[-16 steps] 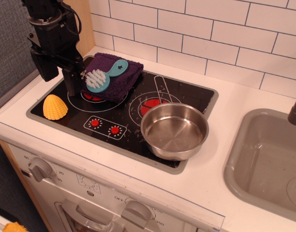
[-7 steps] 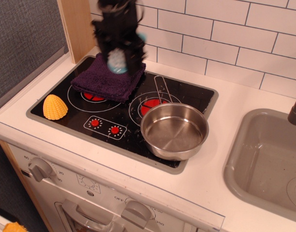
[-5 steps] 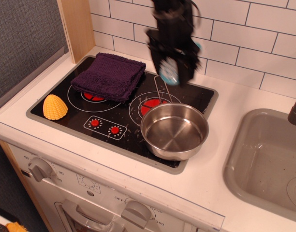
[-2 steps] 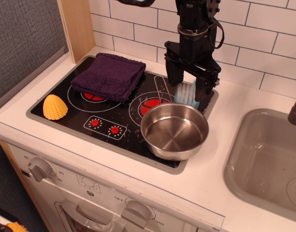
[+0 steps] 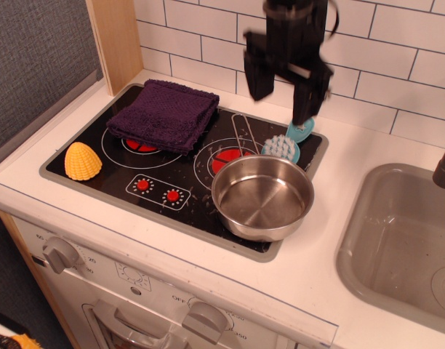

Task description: Place the brush behind the metal pot.

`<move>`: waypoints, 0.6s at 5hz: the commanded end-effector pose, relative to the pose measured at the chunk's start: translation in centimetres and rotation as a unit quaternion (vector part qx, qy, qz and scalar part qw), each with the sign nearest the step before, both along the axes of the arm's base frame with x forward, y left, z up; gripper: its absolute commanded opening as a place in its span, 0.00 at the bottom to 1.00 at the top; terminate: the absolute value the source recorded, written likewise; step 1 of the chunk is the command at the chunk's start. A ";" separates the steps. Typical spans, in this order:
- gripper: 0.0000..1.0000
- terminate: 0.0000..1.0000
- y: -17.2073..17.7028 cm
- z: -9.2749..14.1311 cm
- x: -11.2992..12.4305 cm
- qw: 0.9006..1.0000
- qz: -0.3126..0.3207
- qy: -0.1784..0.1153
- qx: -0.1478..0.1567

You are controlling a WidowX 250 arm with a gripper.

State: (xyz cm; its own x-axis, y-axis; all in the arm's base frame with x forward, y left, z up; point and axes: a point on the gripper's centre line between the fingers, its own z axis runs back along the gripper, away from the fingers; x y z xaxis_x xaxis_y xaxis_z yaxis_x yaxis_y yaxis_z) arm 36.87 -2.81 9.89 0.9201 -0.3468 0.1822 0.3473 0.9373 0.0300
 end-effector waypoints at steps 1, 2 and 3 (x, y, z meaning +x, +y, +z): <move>1.00 0.00 2.4 2.5 -2.6 0.999 0.041 0.017 0.017; 1.00 0.00 2.4 2.5 -2.6 0.999 0.041 0.017 0.017; 1.00 1.00 2.4 2.5 -2.6 0.999 0.041 0.017 0.017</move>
